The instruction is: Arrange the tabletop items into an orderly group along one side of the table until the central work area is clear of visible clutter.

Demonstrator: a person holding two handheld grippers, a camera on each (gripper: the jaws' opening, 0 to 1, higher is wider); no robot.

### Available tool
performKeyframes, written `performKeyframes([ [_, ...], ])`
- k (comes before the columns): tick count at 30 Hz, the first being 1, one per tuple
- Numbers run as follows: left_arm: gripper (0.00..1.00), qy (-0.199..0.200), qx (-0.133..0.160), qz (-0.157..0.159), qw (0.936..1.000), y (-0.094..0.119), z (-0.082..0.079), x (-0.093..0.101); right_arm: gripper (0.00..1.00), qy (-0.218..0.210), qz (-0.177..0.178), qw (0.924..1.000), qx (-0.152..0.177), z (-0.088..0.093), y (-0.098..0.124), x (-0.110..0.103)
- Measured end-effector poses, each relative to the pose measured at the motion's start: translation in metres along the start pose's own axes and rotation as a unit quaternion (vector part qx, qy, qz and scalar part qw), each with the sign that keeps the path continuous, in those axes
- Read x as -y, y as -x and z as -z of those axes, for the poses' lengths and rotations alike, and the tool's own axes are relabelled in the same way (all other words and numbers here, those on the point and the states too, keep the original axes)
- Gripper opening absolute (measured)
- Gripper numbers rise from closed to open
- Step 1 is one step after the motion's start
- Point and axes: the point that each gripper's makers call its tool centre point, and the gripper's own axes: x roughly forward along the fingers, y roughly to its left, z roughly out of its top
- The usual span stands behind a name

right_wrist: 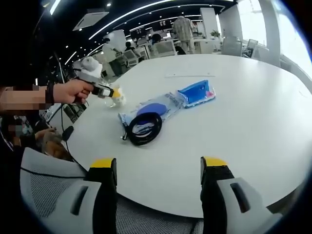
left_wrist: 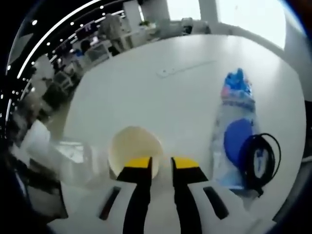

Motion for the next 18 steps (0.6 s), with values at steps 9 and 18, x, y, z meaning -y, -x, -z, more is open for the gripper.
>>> performKeyframes([
  [9, 0.24, 0.010, 0.030, -0.002, 0.9995, 0.013, -0.014, -0.007, 0.69, -0.001, -0.001, 1.0000, 0.001, -0.001, 0.000, 0.000],
  [18, 0.50, 0.060, 0.062, 0.016, 0.9962, 0.048, -0.008, -0.002, 0.69, -0.002, -0.003, 1.0000, 0.005, -0.002, 0.001, 0.000],
])
